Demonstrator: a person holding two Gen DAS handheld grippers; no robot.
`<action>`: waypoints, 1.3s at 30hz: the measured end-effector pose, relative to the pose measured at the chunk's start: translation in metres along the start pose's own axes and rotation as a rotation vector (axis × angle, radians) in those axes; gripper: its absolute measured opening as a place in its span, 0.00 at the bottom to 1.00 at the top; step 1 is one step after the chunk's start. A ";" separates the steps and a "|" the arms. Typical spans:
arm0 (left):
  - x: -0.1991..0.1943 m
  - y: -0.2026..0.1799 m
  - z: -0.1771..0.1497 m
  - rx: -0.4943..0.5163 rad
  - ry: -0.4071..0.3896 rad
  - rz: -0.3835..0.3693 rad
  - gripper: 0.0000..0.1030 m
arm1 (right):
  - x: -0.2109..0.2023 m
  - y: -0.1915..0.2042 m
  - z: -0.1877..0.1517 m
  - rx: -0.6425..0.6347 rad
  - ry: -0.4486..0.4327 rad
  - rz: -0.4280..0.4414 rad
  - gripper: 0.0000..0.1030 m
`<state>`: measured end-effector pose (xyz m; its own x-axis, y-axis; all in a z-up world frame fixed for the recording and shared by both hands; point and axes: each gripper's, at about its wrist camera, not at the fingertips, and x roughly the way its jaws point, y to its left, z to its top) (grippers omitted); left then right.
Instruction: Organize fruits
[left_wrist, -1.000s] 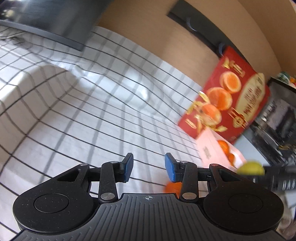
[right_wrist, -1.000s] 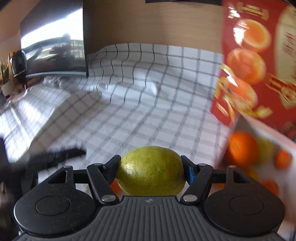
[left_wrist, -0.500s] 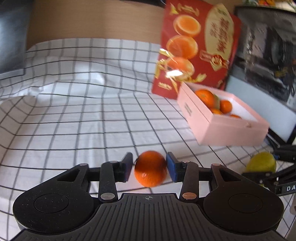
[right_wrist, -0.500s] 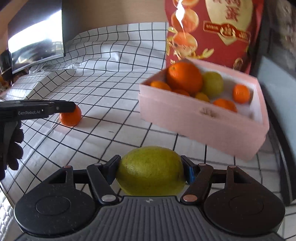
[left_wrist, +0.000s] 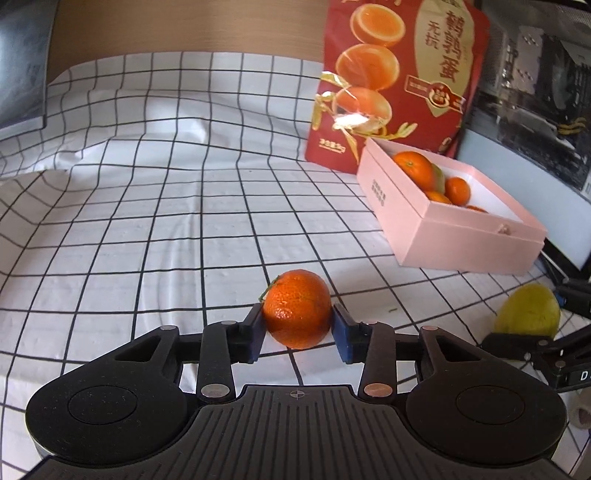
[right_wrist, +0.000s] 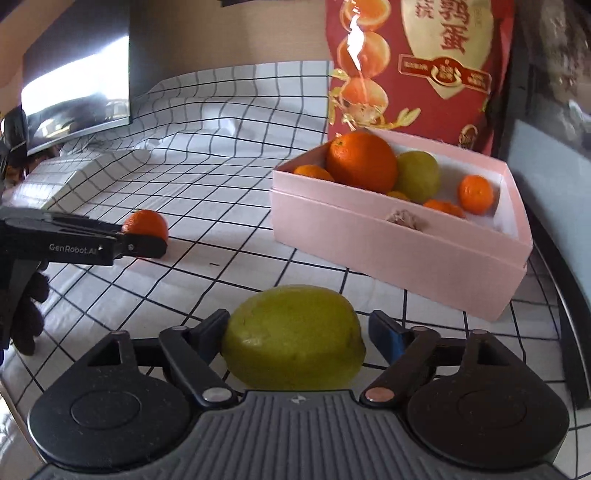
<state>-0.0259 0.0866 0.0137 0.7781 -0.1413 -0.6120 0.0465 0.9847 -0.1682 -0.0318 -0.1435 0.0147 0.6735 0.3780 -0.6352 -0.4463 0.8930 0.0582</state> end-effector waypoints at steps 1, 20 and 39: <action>0.000 0.000 0.000 -0.004 0.000 0.001 0.42 | 0.001 -0.002 0.000 0.014 0.008 0.007 0.83; -0.005 -0.066 -0.018 0.138 0.003 -0.061 0.44 | 0.005 0.001 0.000 0.005 0.032 0.001 0.92; 0.018 -0.047 0.001 0.015 -0.002 -0.095 0.44 | 0.011 0.009 0.001 -0.048 0.066 -0.026 0.99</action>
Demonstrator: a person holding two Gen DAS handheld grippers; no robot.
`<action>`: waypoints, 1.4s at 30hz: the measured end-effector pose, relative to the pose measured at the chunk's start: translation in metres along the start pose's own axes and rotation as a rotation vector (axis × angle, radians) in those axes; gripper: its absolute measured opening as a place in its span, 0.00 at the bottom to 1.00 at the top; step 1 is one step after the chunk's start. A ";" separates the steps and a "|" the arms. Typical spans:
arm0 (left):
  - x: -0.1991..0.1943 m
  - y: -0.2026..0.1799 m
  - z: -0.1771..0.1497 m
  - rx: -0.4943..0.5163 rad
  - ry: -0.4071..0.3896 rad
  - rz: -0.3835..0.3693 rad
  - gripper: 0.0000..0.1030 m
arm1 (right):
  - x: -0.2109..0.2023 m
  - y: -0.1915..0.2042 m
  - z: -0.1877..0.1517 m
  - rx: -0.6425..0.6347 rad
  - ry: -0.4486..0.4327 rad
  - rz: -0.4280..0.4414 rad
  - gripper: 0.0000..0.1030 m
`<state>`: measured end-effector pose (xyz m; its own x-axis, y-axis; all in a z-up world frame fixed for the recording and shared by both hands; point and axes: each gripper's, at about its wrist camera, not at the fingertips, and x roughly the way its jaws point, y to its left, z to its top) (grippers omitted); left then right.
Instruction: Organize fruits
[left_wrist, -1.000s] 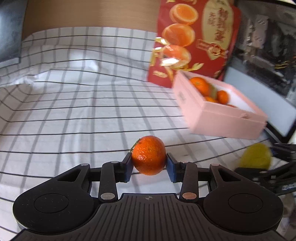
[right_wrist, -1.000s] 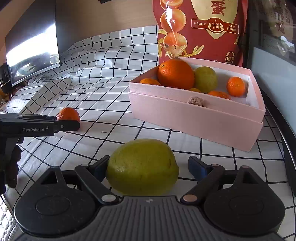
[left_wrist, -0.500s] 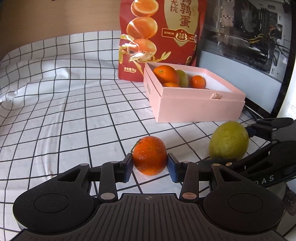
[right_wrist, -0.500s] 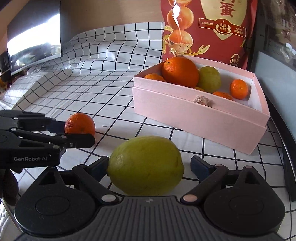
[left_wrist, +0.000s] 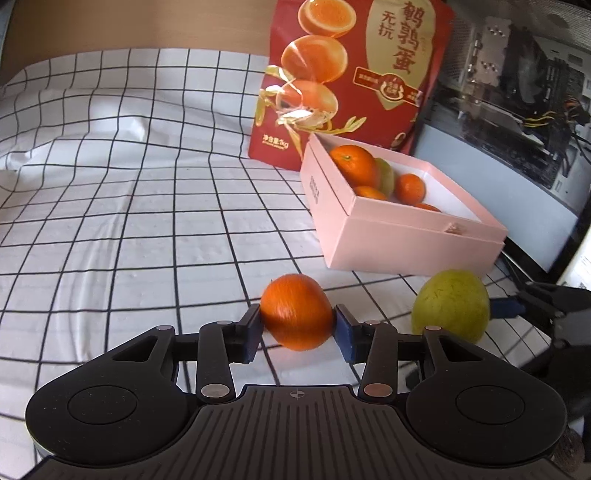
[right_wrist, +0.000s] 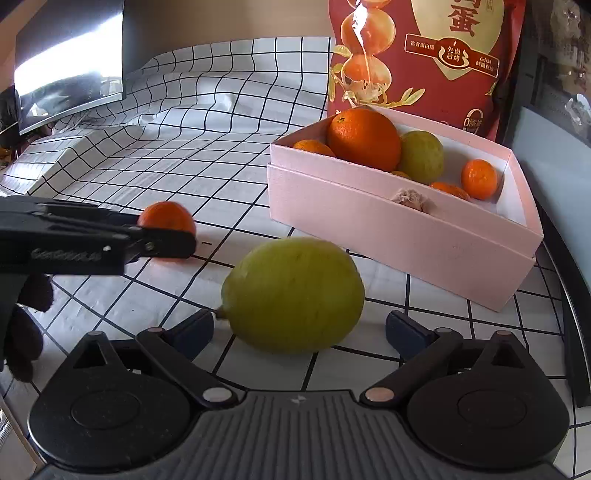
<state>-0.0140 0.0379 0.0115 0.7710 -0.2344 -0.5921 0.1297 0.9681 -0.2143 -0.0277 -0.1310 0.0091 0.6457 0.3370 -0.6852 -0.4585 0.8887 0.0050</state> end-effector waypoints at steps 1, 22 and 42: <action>0.002 -0.001 0.001 0.002 -0.003 0.003 0.44 | 0.001 0.000 0.000 -0.001 0.003 0.002 1.00; -0.021 0.002 -0.008 -0.089 0.001 -0.073 0.42 | -0.004 0.002 -0.002 -0.026 0.003 0.051 1.00; -0.040 -0.015 -0.028 -0.085 0.037 -0.074 0.42 | -0.039 -0.017 -0.028 -0.046 -0.020 -0.023 0.95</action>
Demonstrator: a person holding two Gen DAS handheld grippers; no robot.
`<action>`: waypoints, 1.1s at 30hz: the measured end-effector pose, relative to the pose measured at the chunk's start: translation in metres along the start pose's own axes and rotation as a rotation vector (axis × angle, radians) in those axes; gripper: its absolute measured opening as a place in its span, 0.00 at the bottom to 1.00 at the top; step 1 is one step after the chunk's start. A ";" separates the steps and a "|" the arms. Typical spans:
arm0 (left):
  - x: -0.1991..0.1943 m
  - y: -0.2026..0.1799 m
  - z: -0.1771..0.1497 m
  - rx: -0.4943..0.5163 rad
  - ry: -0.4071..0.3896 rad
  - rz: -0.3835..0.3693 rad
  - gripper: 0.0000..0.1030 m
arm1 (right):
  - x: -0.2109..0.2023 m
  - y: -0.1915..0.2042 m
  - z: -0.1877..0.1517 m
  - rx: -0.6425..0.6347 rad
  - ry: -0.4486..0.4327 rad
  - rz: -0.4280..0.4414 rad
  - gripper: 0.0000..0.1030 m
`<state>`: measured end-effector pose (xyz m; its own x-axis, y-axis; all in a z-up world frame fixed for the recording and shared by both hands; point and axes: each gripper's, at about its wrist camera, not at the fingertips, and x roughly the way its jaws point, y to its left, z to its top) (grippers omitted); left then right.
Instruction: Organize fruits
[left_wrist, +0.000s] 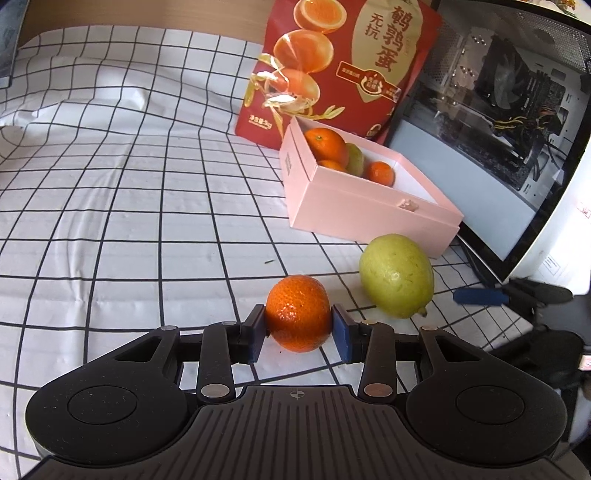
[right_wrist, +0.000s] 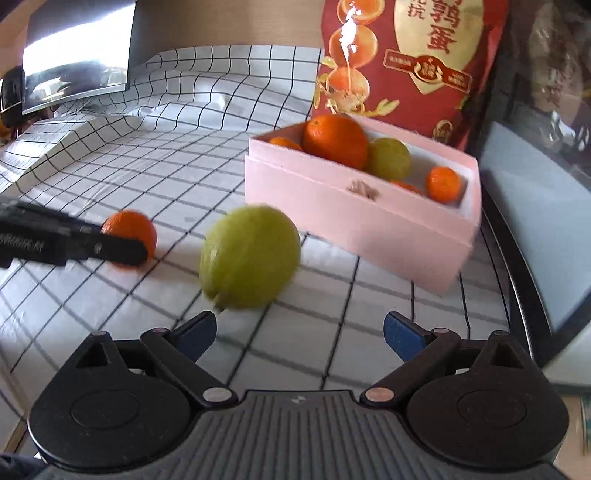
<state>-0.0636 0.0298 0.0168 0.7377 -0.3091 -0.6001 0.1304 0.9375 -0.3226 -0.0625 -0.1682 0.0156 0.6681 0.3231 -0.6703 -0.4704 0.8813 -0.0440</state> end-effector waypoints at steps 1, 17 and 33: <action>0.000 -0.001 0.000 0.003 -0.001 0.004 0.42 | -0.003 -0.001 -0.001 0.016 0.001 0.037 0.95; -0.009 -0.003 -0.002 0.053 -0.002 0.096 0.42 | 0.039 0.022 0.035 0.052 -0.009 0.034 0.76; -0.005 -0.012 -0.003 0.064 -0.006 0.043 0.42 | 0.018 0.006 0.028 0.064 0.012 0.033 0.58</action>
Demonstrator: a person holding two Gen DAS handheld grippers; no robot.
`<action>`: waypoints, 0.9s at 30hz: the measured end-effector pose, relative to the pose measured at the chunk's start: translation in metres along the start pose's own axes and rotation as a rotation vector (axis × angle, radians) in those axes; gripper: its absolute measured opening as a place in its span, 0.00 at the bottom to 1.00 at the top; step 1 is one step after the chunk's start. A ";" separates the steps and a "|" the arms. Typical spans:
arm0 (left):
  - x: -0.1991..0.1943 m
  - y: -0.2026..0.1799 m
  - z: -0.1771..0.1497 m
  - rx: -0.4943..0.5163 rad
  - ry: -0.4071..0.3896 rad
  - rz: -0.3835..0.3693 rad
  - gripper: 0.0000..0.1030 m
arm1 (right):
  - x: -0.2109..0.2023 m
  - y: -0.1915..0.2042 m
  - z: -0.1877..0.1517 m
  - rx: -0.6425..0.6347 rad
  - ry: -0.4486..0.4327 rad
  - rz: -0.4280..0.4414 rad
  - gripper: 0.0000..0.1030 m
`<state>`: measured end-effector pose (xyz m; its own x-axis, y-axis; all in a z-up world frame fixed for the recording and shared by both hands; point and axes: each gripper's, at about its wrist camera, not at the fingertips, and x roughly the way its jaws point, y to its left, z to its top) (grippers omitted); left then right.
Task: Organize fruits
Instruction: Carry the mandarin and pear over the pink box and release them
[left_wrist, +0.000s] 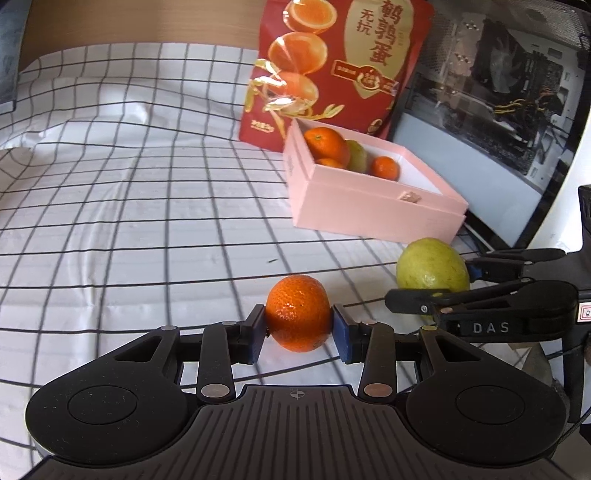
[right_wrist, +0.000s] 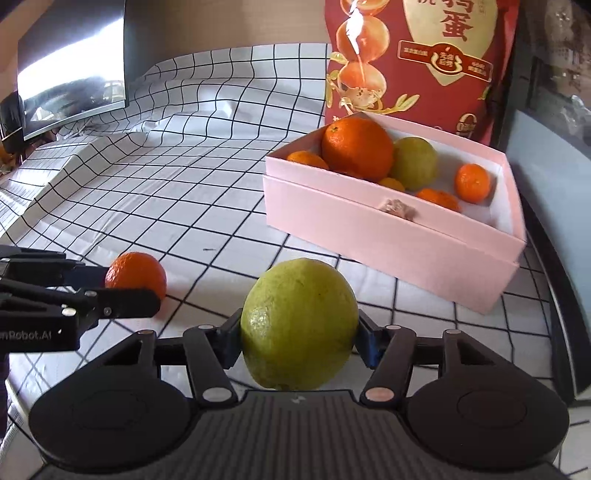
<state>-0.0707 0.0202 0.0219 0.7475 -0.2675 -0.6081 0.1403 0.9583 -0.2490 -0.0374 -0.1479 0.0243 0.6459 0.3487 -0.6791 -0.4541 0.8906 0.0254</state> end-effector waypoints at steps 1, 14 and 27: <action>0.001 -0.002 0.000 0.003 -0.001 -0.014 0.42 | -0.004 -0.002 -0.002 0.005 0.000 -0.003 0.58; 0.029 -0.044 0.075 0.039 -0.050 -0.241 0.42 | -0.051 -0.037 -0.006 0.084 -0.036 -0.085 0.58; 0.098 -0.056 0.201 0.023 -0.090 -0.301 0.42 | -0.092 -0.048 0.095 0.016 -0.195 -0.201 0.58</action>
<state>0.1252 -0.0389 0.1283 0.7245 -0.5305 -0.4400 0.3779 0.8397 -0.3901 -0.0167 -0.1944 0.1549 0.8289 0.2126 -0.5174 -0.2961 0.9515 -0.0834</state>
